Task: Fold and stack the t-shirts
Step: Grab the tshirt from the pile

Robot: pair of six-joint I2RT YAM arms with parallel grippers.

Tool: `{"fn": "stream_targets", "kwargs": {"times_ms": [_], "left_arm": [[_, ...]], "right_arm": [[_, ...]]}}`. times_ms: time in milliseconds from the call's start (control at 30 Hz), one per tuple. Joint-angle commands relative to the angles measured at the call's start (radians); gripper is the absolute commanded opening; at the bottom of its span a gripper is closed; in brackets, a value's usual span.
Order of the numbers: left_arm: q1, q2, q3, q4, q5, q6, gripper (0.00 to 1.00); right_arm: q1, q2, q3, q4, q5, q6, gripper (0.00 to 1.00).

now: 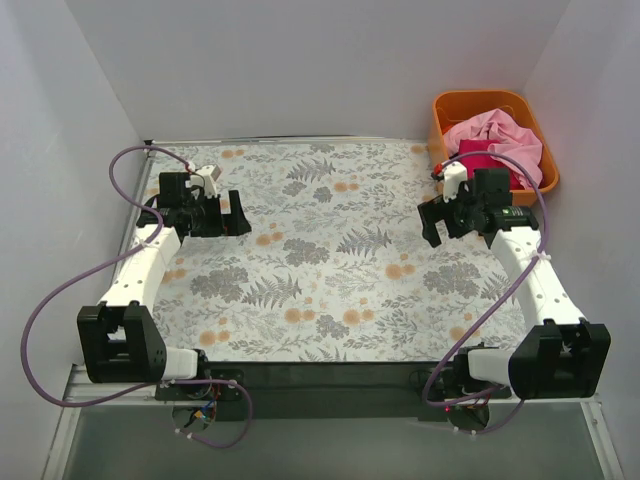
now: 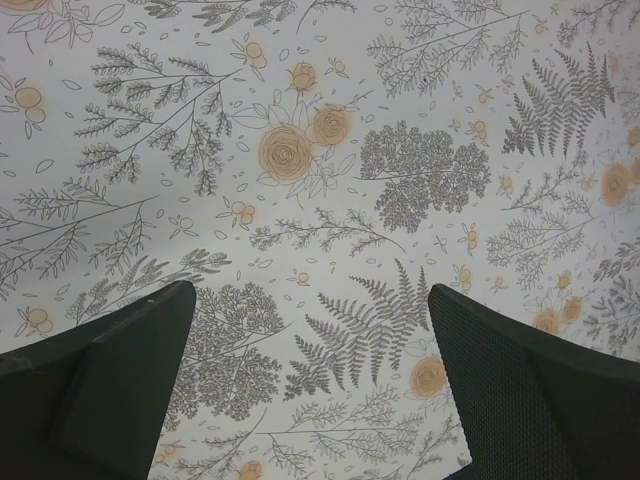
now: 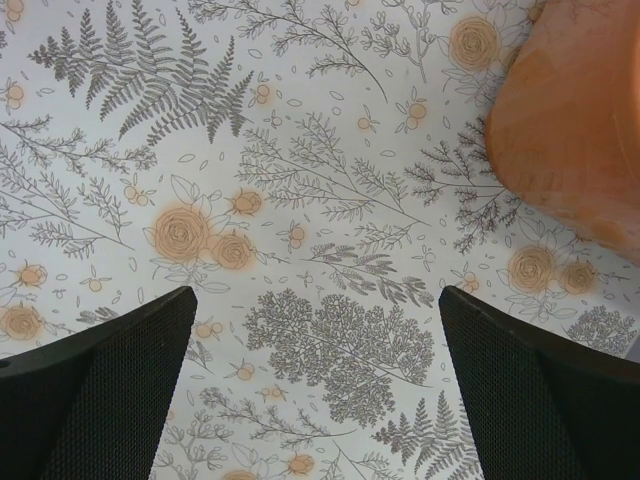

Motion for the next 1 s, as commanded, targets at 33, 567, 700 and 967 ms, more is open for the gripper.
{"fn": "stream_targets", "kwargs": {"times_ms": [33,567,700,967], "left_arm": [[-0.002,-0.018,0.034,-0.026,0.031,0.024,0.98],[-0.002,0.000,0.122,-0.058,0.034,0.024,0.98],[-0.002,0.080,0.227,-0.104,0.054,0.004,0.98],[-0.002,0.131,0.278,-0.115,0.051,-0.007,0.98]], "right_arm": [[0.005,0.011,0.069,-0.013,0.032,-0.008,0.98],[-0.101,0.368,0.675,-0.110,0.082,-0.028,0.98],[-0.167,0.611,1.073,-0.226,0.107,-0.020,0.98],[-0.272,0.844,1.225,-0.138,0.242,-0.020,0.98]]}}
